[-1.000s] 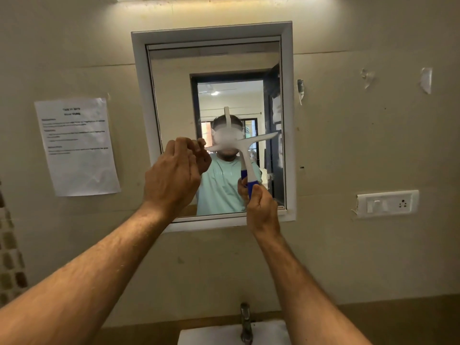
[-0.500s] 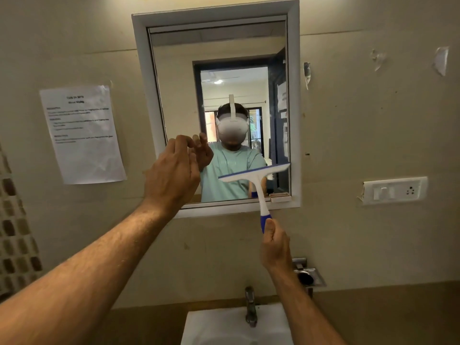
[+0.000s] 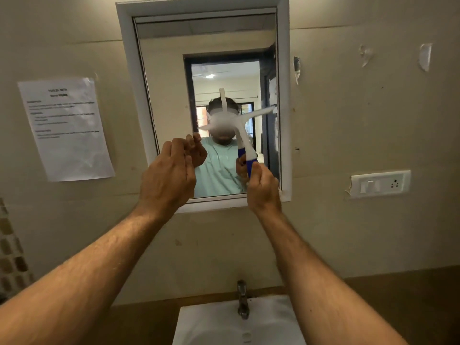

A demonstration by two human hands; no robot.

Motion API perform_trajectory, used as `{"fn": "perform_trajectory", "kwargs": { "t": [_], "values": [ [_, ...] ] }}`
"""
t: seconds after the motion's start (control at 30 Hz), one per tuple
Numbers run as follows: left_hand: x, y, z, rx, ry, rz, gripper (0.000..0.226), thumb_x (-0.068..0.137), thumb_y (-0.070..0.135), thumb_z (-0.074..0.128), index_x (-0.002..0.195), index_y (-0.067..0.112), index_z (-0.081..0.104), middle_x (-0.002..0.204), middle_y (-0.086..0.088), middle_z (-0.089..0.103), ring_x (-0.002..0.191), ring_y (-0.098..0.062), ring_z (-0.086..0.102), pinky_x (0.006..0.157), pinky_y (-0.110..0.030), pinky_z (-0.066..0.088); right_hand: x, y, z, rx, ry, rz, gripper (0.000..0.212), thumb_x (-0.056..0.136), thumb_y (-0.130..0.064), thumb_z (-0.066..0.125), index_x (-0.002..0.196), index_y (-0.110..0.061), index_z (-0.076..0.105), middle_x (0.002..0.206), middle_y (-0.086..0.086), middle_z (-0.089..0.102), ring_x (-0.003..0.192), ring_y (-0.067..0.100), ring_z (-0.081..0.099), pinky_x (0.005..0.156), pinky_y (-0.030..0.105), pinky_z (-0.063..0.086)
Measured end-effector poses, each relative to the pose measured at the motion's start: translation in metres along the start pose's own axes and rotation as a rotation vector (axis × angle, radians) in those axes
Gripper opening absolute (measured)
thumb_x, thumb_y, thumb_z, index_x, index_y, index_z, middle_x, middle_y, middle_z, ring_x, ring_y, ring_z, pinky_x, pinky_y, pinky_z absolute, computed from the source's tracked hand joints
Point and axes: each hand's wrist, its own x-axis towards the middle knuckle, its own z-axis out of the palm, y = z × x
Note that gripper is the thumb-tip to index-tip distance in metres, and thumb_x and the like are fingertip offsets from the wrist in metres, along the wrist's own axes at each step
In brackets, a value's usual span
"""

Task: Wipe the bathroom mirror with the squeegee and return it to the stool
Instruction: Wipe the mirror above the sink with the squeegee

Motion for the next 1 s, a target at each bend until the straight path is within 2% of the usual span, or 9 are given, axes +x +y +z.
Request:
{"fn": "perform_trajectory", "kwargs": {
  "t": [0.1,0.23,0.27,0.37,0.5,0.67,0.77,0.87,1.0],
  "values": [
    [0.005,-0.004,-0.005,0.003,0.006,-0.009,0.02,0.104,0.029,0.04,0.119,0.016,0.044,0.104,-0.001,0.049,0.063,-0.011,0.046,0.051,-0.025,0.033,0.02,-0.019,0.002,0.017,0.008,0.0,0.047,0.108,-0.042,0.024,0.115,-0.01,0.058,0.102,0.015,0.063,0.088,0.025,0.061,0.069,0.029,0.045],
    [0.009,-0.01,-0.009,0.007,0.033,-0.007,0.022,0.103,0.028,0.039,0.119,0.015,0.046,0.104,0.0,0.049,0.06,-0.007,0.042,0.049,-0.021,0.026,0.023,-0.018,0.005,0.034,0.01,0.032,0.048,0.108,-0.041,0.023,0.113,-0.011,0.06,0.1,0.013,0.065,0.089,0.026,0.062,0.074,0.036,0.052],
    [0.01,-0.012,-0.009,0.007,0.033,-0.011,0.022,0.103,0.028,0.039,0.12,0.015,0.046,0.104,-0.001,0.05,0.06,-0.008,0.043,0.05,-0.02,0.026,0.02,-0.012,0.006,0.041,0.004,0.044,0.047,0.108,-0.041,0.023,0.116,-0.011,0.059,0.102,0.013,0.065,0.089,0.025,0.062,0.073,0.036,0.052],
    [0.01,-0.019,-0.007,0.01,0.02,-0.029,0.023,0.104,0.03,0.038,0.121,0.016,0.045,0.106,-0.003,0.05,0.063,-0.011,0.046,0.05,-0.023,0.029,-0.003,0.015,0.01,0.071,-0.005,0.071,0.044,0.108,-0.041,0.023,0.119,-0.014,0.055,0.095,0.005,0.063,0.079,0.013,0.059,0.061,0.022,0.042],
    [0.005,-0.023,-0.002,0.017,0.023,-0.03,0.02,0.104,0.029,0.039,0.119,0.017,0.044,0.104,0.001,0.047,0.061,-0.01,0.045,0.049,-0.023,0.029,-0.038,0.051,0.012,0.061,0.01,0.132,0.032,0.107,-0.043,0.026,0.104,-0.025,0.053,0.08,-0.008,0.054,0.071,0.006,0.053,0.059,0.021,0.037],
    [-0.002,-0.02,0.004,-0.004,0.005,-0.038,0.016,0.104,0.03,0.04,0.117,0.02,0.042,0.101,0.006,0.042,0.063,-0.009,0.046,0.049,-0.022,0.031,-0.068,0.07,0.011,0.035,0.014,0.159,0.032,0.103,-0.05,0.027,0.089,-0.03,0.049,0.072,-0.006,0.051,0.06,0.003,0.052,0.052,0.014,0.038],
    [-0.006,-0.018,0.004,-0.012,-0.001,-0.034,0.014,0.104,0.03,0.042,0.116,0.022,0.04,0.101,0.006,0.043,0.063,-0.009,0.047,0.049,-0.024,0.035,-0.081,0.078,0.01,0.007,0.026,0.168,0.035,0.104,-0.047,0.028,0.082,-0.028,0.048,0.066,-0.003,0.048,0.05,0.002,0.047,0.048,0.019,0.038],
    [-0.007,-0.018,-0.002,-0.016,0.007,-0.027,0.016,0.104,0.029,0.04,0.117,0.02,0.041,0.103,0.003,0.046,0.062,-0.01,0.047,0.049,-0.024,0.033,-0.092,0.086,0.006,0.008,0.022,0.199,0.033,0.106,-0.039,0.031,0.082,-0.025,0.049,0.067,0.0,0.048,0.055,0.01,0.046,0.052,0.028,0.04],
    [-0.006,-0.016,-0.014,-0.016,0.031,-0.014,0.019,0.103,0.028,0.038,0.118,0.017,0.043,0.106,-0.003,0.05,0.062,-0.012,0.045,0.05,-0.023,0.029,-0.1,0.086,0.004,-0.007,0.016,0.235,0.034,0.106,-0.038,0.032,0.082,-0.023,0.05,0.068,0.002,0.049,0.057,0.014,0.047,0.053,0.027,0.039]
  ]
}}
